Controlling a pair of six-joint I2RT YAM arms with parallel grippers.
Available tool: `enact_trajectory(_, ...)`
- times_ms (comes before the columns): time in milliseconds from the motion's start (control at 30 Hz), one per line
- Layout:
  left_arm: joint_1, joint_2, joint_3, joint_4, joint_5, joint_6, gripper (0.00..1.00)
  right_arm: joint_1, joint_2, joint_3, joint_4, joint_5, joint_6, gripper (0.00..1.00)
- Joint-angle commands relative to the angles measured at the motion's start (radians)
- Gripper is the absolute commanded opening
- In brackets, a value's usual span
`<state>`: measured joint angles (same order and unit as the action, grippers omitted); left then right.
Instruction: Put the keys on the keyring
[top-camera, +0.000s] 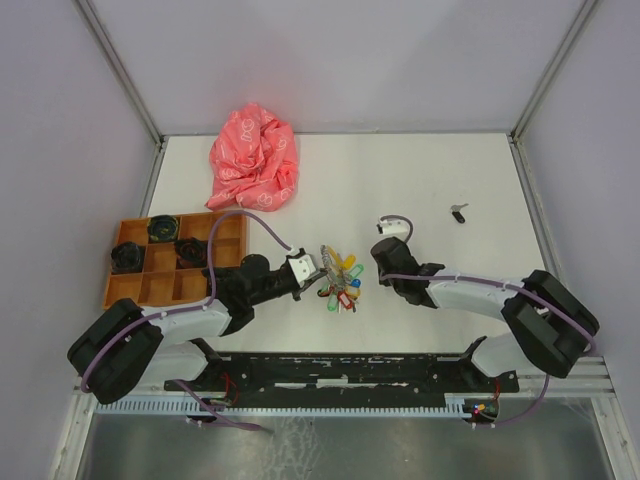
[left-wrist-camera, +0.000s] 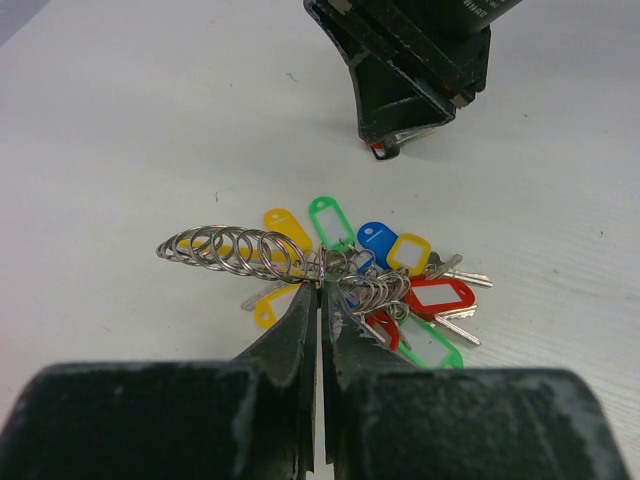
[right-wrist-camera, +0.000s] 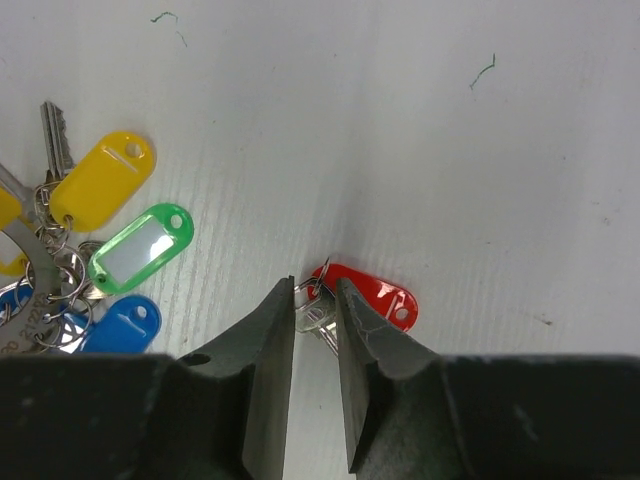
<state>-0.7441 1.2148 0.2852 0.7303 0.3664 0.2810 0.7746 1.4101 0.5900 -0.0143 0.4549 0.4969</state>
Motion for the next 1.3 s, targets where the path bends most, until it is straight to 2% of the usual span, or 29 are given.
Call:
enact_trajectory(0, -0.004, -0.004, 0.041, 0.049, -0.006, -0.019, 0.03, 0.010, 0.020, 0.000, 0.049, 0.049, 0.026, 0.30)
enact_trajectory(333, -0.003, -0.002, 0.043, 0.048, -0.004, -0.020, 0.03, 0.012, 0.062, 0.000, 0.060, 0.054, 0.029, 0.24)
enact_trajectory(600, -0.004, -0.005, 0.043, 0.047, -0.002, -0.020, 0.03, 0.012, 0.053, -0.009, 0.061, 0.053, 0.022, 0.11)
enact_trajectory(800, -0.004, -0.006, 0.042, 0.043, -0.001, -0.020, 0.03, 0.012, -0.017, -0.008, 0.030, 0.035, -0.049, 0.01)
enact_trajectory(1033, -0.005, -0.016, 0.040, 0.040, 0.002, -0.014, 0.03, 0.012, -0.132, 0.043, -0.100, -0.160, -0.275, 0.01)
enact_trajectory(1167, -0.005, -0.018, 0.036, 0.043, 0.012, -0.007, 0.03, 0.011, -0.210, 0.083, -0.150, -0.404, -0.432, 0.01)
enact_trajectory(1267, -0.004, -0.017, 0.030, 0.051, 0.026, 0.005, 0.03, 0.011, -0.190, 0.185, -0.279, -0.549, -0.543, 0.01)
